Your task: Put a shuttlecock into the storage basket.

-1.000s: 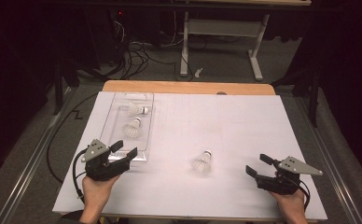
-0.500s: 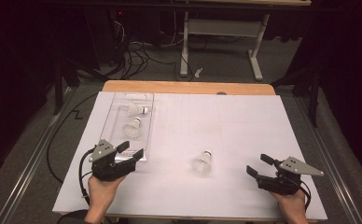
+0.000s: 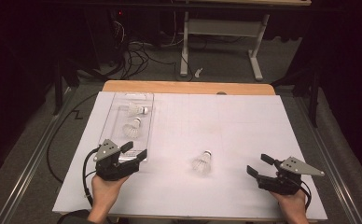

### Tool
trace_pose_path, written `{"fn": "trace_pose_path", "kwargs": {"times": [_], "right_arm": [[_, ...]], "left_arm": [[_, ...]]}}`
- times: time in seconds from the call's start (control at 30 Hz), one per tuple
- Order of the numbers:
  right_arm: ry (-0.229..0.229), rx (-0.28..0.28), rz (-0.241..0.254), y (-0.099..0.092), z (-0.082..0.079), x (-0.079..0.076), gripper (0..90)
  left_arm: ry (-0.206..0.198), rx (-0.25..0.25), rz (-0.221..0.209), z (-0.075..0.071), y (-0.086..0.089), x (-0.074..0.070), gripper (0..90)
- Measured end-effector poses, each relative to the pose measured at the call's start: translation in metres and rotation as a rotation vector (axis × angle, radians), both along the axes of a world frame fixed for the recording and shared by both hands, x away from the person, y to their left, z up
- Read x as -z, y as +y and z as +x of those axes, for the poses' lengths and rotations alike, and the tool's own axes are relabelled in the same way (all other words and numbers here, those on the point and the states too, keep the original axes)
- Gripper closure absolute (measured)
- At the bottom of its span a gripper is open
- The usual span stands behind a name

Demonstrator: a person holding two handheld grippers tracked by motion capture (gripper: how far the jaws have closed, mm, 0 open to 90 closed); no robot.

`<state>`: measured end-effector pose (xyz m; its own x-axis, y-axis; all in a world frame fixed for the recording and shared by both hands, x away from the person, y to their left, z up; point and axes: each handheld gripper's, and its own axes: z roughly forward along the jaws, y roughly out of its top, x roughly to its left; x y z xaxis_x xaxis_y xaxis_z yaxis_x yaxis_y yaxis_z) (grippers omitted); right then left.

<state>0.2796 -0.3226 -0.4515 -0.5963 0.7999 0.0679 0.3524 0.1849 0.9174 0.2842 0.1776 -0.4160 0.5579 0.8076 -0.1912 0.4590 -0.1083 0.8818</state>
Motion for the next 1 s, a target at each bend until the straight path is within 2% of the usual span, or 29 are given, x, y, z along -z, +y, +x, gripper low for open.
{"fn": "trace_pose_path", "kwargs": {"times": [0.63, 1.0], "right_arm": [[0.0, 0.0, 0.002, 0.0, 0.0, 0.0, 24.2], [0.0, 0.0, 0.002, 0.0, 0.0, 0.0, 24.2]], "left_arm": [[0.008, 0.05, 0.017, 0.007, -0.018, 0.001, 37.1], [0.008, 0.065, 0.012, 0.009, -0.025, 0.0, 37.2]]}}
